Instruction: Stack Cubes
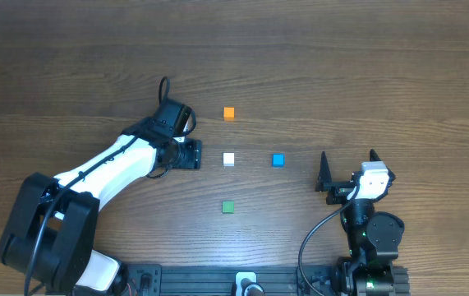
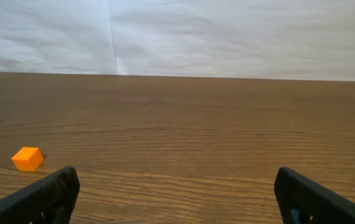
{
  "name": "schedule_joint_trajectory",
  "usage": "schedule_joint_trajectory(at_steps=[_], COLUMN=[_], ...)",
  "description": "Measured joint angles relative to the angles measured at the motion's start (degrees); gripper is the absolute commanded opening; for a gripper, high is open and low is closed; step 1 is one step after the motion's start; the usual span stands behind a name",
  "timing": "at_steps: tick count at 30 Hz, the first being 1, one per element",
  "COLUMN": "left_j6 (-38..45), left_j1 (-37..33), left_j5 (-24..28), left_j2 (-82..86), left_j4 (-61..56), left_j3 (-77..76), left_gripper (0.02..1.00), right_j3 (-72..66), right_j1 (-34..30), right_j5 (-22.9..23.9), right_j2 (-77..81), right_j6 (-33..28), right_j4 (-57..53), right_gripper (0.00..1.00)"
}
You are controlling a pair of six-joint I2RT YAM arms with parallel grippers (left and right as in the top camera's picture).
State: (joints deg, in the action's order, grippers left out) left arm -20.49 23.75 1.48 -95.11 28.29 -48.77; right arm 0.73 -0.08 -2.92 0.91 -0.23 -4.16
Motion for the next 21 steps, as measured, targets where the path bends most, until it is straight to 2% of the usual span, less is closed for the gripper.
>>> schedule_joint_trajectory(at_steps=[5, 21], left_j6=[0.02, 0.13], left_j1=[-0.02, 0.00], left_j5=[0.00, -0.02], left_j2=[0.00, -0.04], left_j4=[0.00, 0.00], left_j3=[0.00, 0.00], left_gripper=[0.544, 0.437], right_j3=[0.00, 0.00], right_j1=[0.00, 0.00], right_j5=[0.00, 0.00], right_j2=[0.00, 0.00], right_j6=[-0.02, 0.00], right_j4=[0.00, 0.00], right_gripper=[0.993, 0.991])
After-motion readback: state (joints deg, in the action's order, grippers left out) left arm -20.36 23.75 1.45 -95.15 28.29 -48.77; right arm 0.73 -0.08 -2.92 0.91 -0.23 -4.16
